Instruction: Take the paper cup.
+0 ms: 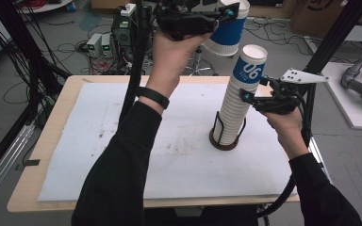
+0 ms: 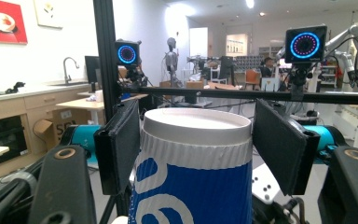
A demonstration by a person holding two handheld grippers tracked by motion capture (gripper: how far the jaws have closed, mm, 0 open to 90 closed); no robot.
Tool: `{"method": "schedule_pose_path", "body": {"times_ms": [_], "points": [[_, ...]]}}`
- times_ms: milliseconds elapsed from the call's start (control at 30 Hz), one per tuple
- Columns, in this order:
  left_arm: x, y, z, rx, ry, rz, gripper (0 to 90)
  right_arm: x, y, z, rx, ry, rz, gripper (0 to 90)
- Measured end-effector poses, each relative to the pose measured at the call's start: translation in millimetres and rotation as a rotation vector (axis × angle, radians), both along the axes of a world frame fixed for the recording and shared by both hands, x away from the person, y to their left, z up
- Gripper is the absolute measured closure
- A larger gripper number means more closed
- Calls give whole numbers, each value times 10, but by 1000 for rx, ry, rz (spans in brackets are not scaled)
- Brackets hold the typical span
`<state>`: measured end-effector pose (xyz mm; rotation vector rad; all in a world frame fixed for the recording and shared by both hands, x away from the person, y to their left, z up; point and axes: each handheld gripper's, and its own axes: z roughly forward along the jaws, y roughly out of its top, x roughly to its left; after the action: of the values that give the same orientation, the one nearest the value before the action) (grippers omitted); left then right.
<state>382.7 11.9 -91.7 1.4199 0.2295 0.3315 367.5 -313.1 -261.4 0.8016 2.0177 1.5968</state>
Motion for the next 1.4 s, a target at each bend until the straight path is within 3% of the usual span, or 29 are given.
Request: {"method": "schedule_pose_path", "body": {"times_ms": [333,600,1033,1400], "points": [[-176,389,-262,-6,13,30,332,-2,3,-1,0,-1,1,143],[-328,609,-520,-2,38,24,332,-3,3,-4,2,-5,-2,143],[-567,818,-1132,-17,92,-13,332,-14,-3,-9,2,-9,-5,143],[-698,965,-1651,-11,136,-12,332,-17,1,-14,5,-6,-4,143]]}}
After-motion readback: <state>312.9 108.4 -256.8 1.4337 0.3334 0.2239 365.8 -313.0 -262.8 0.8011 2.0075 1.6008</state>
